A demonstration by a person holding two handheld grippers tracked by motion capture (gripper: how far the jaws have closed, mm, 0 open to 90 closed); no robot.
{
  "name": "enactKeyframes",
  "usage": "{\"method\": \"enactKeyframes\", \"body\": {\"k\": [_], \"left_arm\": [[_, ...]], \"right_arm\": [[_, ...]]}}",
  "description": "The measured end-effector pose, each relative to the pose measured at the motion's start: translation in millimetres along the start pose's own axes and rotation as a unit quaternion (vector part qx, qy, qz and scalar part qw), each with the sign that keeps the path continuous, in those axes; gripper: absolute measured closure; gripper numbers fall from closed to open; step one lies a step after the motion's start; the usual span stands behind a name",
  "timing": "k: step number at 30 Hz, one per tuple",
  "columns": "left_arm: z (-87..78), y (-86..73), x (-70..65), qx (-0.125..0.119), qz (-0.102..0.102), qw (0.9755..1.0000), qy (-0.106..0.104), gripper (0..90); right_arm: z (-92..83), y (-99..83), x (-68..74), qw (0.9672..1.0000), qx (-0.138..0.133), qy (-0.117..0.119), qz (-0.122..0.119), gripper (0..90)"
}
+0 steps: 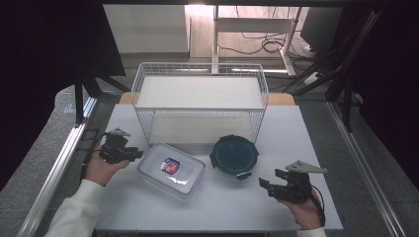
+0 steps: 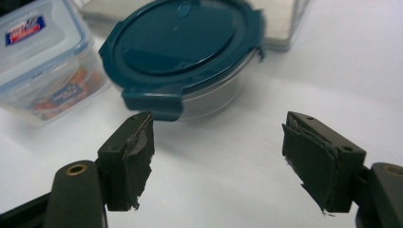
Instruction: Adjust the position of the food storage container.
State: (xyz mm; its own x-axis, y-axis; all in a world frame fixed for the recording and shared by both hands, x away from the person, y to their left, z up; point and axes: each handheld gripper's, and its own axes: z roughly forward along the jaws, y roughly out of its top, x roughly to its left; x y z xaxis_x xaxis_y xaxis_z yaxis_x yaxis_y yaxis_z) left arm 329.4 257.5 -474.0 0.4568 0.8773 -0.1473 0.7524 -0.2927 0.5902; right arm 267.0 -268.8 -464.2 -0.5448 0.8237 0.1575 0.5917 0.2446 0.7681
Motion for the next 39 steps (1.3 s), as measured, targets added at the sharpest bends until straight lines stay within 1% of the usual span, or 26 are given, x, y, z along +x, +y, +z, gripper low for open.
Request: {"method": "enactKeyframes", "body": {"k": [3, 4, 6, 9, 12, 13, 14, 16, 18, 20, 22, 26, 28, 30, 34, 37, 39], "left_arm": [[4.1, 1.6, 4.4, 0.007, -0.005, 0.9999, -0.011, 80.8], [5.3, 2.2, 5.1, 0.009, -0.004, 0.9999, -0.011, 82.5], [7.6, 3.1, 5.6, 0.015, 0.0, 0.9999, -0.004, 85.9], [11.9, 5.3, 5.4, 0.021, 0.004, 0.9997, -0.013, 88.6], [16.1, 9.4, 4.9, 0.027, 0.008, 0.9994, -0.02, 89.6], [19.2, 13.0, 5.1, 0.034, 0.012, 0.9991, -0.022, 89.8], [21.3, 16.5, 5.1, 0.039, 0.015, 0.999, -0.019, 89.9], [23.9, 22.6, 4.3, 0.038, 0.015, 0.999, -0.019, 90.0], [25.8, 28.5, 2.5, 0.038, 0.023, 0.9987, -0.024, 90.0], [29.5, 32.9, -0.6, 0.045, 0.037, 0.9982, -0.013, 90.0], [32.4, 34.7, -0.7, 0.05, 0.037, 0.998, -0.01, 90.0], [37.9, 36.6, 1.8, 0.058, 0.034, 0.9976, -0.015, 90.0], [38.9, 36.6, 1.6, 0.057, 0.033, 0.9977, -0.012, 90.0], [38.4, 35.9, 1.1, 0.057, 0.031, 0.9978, -0.012, 90.0], [34.3, 33.1, -2.2, 0.061, 0.037, 0.9974, -0.005, 90.0], [33.3, 31.1, -3.0, 0.06, 0.036, 0.9975, -0.006, 90.0], [32.5, 28.6, -4.9, 0.059, 0.036, 0.9975, -0.011, 90.0]], "right_arm": [[4.9, -0.5, 4.8, 1.0, 0.005, 0.003, -0.006, 26.1], [5.4, -0.5, 5.8, 0.9999, 0.006, 0.003, -0.008, 26.1], [5.2, -0.4, 5.7, 1.0, 0.004, 0.003, -0.008, 26.1], [5.6, -1.0, 4.5, 1.0, 0.006, 0.003, -0.003, 26.3], [7.4, -2.1, 3.8, 0.9999, 0.01, 0.003, -0.003, 26.3], [7.9, -2.3, 3.9, 0.9999, 0.01, 0.003, -0.002, 26.3], [8.5, -2.4, 4.2, 0.9999, 0.011, 0.004, -0.002, 26.3], [9.0, -2.4, 4.7, 0.9999, 0.011, 0.004, -0.005, 26.3], [8.6, -2.5, 4.7, 0.9999, 0.011, 0.003, -0.005, 26.4], [8.0, -2.8, 2.9, 0.9999, 0.011, 0.0, -0.003, 26.5], [8.3, -3.3, 1.2, 0.9999, 0.011, -0.002, -0.002, 26.5], [9.4, -4.7, -0.4, 0.9999, 0.014, -0.002, 0.0, 26.6], [9.3, -4.8, -1.0, 0.9999, 0.014, -0.003, 0.0, 26.7], [8.4, -4.6, -1.4, 0.9999, 0.012, -0.003, 0.002, 26.7], [7.9, -4.5, -2.6, 0.9999, 0.011, -0.004, 0.004, 26.8], [8.4, -4.6, -2.3, 0.9999, 0.011, -0.004, 0.004, 26.8], [8.5, -4.5, -1.8, 0.9999, 0.012, -0.005, 0.003, 26.9]]}}
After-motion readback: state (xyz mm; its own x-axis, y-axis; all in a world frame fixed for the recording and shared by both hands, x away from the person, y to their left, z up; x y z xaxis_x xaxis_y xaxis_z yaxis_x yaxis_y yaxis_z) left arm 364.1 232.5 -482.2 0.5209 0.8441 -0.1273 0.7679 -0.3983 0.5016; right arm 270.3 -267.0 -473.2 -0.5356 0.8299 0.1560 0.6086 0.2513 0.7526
